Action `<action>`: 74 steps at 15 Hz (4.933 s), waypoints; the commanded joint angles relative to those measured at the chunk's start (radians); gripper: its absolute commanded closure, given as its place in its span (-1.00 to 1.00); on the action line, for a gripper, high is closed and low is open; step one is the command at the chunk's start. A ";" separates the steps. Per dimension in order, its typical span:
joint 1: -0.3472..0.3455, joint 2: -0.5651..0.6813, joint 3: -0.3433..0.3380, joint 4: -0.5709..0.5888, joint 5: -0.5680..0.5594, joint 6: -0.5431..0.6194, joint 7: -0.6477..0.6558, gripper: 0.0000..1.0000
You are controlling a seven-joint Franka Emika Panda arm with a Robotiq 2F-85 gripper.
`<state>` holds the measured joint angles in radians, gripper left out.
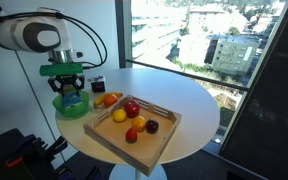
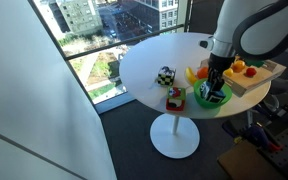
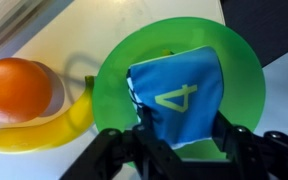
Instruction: Remove the plush toy from the bowl
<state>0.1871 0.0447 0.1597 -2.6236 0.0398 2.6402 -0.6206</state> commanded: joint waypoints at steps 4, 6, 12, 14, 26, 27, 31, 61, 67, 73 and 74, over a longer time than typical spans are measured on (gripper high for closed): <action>-0.014 -0.053 0.007 -0.002 -0.020 -0.037 0.064 0.77; -0.013 -0.071 0.005 -0.001 -0.014 -0.048 0.076 0.93; -0.007 -0.136 -0.005 0.011 0.006 -0.127 0.103 0.87; -0.006 -0.160 -0.013 0.022 0.007 -0.161 0.121 0.89; -0.034 -0.197 -0.076 0.170 0.007 -0.231 0.304 0.87; -0.042 -0.191 -0.080 0.185 0.010 -0.233 0.332 0.76; -0.072 -0.160 -0.091 0.237 0.022 -0.245 0.450 0.88; -0.048 0.076 -0.047 0.306 0.027 -0.073 0.857 -0.05; -0.042 0.053 -0.042 0.295 0.038 -0.080 0.849 -0.98; -0.045 0.004 -0.034 0.287 0.072 -0.125 0.828 -1.00; -0.045 -0.005 -0.035 0.284 0.071 -0.134 0.831 -1.00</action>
<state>0.1454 0.0902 0.1202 -2.3283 0.0897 2.5529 0.2148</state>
